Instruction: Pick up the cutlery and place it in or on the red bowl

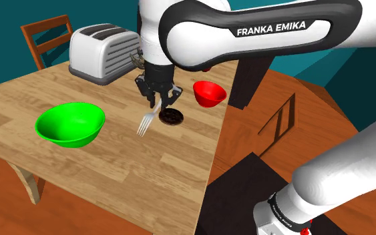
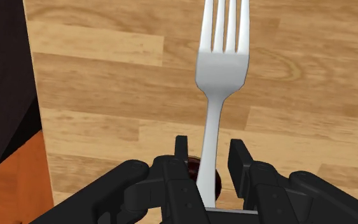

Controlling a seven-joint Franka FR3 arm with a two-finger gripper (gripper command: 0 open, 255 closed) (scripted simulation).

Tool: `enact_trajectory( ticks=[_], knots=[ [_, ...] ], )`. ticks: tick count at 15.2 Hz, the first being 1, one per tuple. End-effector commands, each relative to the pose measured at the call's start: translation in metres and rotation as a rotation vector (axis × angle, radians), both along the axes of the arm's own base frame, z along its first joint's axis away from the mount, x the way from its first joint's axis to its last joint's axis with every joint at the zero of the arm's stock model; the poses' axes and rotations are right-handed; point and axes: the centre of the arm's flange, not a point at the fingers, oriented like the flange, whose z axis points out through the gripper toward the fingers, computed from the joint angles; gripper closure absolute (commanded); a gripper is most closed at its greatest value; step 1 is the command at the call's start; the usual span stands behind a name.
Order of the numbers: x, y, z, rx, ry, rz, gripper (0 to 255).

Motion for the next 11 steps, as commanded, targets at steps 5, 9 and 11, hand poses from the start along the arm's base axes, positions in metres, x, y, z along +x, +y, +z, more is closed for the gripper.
enact_trajectory(
  ticks=[5, 9, 11],
  knots=[
    [0.021, -0.074, -0.003, 0.001, 0.000, 0.001, 255],
    [0.036, -0.124, -0.004, 0.001, 0.000, 0.001, 255],
    [0.044, -0.149, -0.005, 0.001, 0.000, 0.001, 255]
  ],
)
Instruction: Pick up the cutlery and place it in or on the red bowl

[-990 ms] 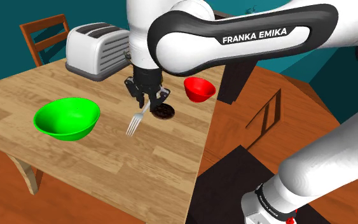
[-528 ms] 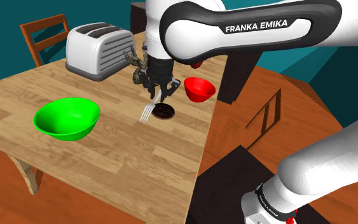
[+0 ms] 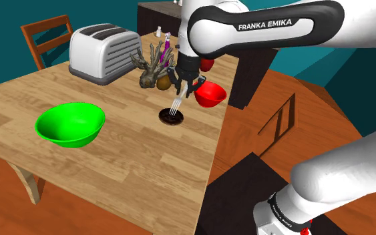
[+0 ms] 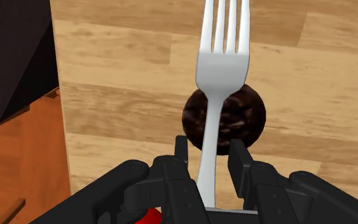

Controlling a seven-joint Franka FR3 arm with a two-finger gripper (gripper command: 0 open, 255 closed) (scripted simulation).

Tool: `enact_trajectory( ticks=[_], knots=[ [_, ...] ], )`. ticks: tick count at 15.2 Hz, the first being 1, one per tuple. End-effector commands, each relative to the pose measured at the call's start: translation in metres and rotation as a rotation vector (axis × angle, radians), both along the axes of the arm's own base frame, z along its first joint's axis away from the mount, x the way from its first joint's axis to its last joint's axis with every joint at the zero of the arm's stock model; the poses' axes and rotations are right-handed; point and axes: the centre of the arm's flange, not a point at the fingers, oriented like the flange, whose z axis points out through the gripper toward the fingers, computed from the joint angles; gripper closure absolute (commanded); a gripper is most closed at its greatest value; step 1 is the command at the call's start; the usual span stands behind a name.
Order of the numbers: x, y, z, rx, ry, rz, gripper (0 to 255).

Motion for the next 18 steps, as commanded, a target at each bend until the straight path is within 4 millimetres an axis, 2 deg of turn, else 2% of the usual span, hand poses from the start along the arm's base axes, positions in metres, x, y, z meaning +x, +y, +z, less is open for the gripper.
enact_trajectory(
  ticks=[1, 18],
  knots=[
    [0.009, -0.028, -0.001, 0.000, 0.000, 0.002, 255],
    [0.074, -0.243, -0.008, 0.000, 0.000, 0.002, 255]
  ],
)
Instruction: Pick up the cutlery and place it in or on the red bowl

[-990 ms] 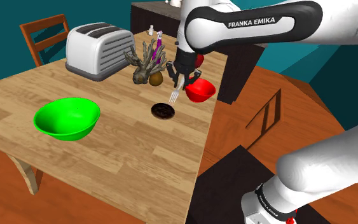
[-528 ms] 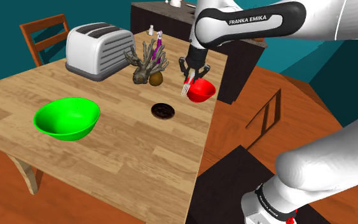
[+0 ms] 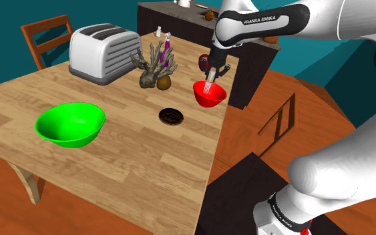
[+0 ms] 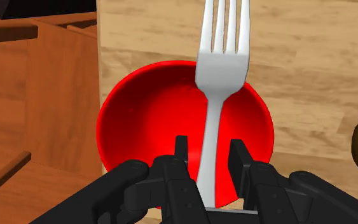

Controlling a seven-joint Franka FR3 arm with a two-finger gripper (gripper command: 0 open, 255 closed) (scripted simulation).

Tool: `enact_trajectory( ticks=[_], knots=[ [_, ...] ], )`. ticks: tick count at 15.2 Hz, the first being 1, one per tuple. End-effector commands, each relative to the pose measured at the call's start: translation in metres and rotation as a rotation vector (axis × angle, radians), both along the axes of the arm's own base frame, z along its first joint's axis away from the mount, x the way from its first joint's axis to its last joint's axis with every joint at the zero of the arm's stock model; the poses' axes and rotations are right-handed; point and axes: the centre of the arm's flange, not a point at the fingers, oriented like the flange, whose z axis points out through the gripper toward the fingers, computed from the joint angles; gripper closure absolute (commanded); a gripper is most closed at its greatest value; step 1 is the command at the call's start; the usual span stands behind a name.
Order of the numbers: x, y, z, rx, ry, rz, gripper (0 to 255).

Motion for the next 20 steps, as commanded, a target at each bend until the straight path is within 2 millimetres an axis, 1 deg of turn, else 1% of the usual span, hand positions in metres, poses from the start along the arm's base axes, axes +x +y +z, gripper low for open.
enact_trajectory(
  ticks=[1, 4, 14, 15, 20],
  knots=[
    [0.009, -0.027, 0.003, -0.001, 0.000, 0.001, 255],
    [0.021, -0.066, 0.002, -0.001, 0.000, 0.001, 255],
    [0.021, -0.066, -0.051, -0.001, 0.000, 0.001, 255],
    [0.021, -0.066, -0.055, -0.001, 0.000, 0.001, 255],
    [0.021, -0.066, -0.055, -0.001, 0.000, 0.001, 255]
  ],
)
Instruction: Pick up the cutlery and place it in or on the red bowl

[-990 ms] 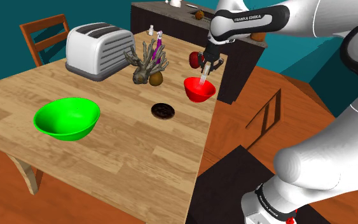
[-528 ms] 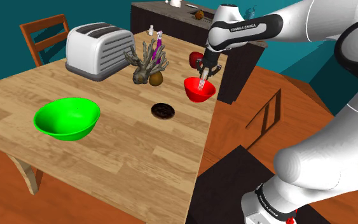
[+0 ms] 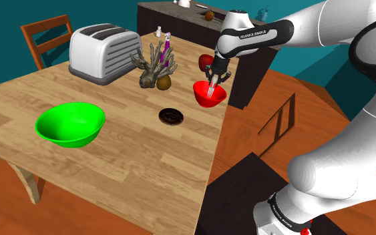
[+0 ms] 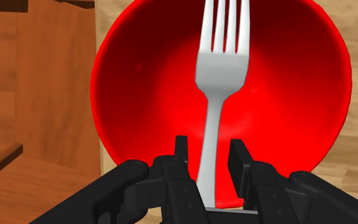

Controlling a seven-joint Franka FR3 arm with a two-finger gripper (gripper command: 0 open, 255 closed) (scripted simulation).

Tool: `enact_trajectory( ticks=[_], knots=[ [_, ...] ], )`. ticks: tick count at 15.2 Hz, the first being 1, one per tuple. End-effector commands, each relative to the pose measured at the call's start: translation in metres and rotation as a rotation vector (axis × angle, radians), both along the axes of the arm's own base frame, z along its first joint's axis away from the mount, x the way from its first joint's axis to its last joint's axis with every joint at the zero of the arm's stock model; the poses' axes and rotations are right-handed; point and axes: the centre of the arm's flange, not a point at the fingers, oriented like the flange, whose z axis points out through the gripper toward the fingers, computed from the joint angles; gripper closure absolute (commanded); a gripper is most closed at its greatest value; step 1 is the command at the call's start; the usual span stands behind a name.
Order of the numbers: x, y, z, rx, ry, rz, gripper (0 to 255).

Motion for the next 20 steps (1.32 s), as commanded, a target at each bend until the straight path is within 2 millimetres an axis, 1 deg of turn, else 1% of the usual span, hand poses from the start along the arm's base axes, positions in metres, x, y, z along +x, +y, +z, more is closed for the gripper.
enact_trajectory(
  ticks=[1, 2, 3, 8, 11, 12, 20],
  knots=[
    [0.000, 0.000, 0.000, 0.000, 0.000, 0.000, 255],
    [0.000, 0.000, 0.000, 0.000, 0.000, 0.000, 255],
    [0.000, 0.000, 0.000, 0.000, 0.000, 0.000, 0],
    [0.000, 0.000, 0.000, 0.000, 0.000, 0.000, 0],
    [-0.003, 0.005, 0.039, 0.000, 0.000, 0.000, 0],
    [-0.004, 0.006, 0.049, 0.000, 0.000, 0.000, 0],
    [-0.004, 0.006, 0.049, 0.000, 0.000, 0.000, 0]
  ],
)
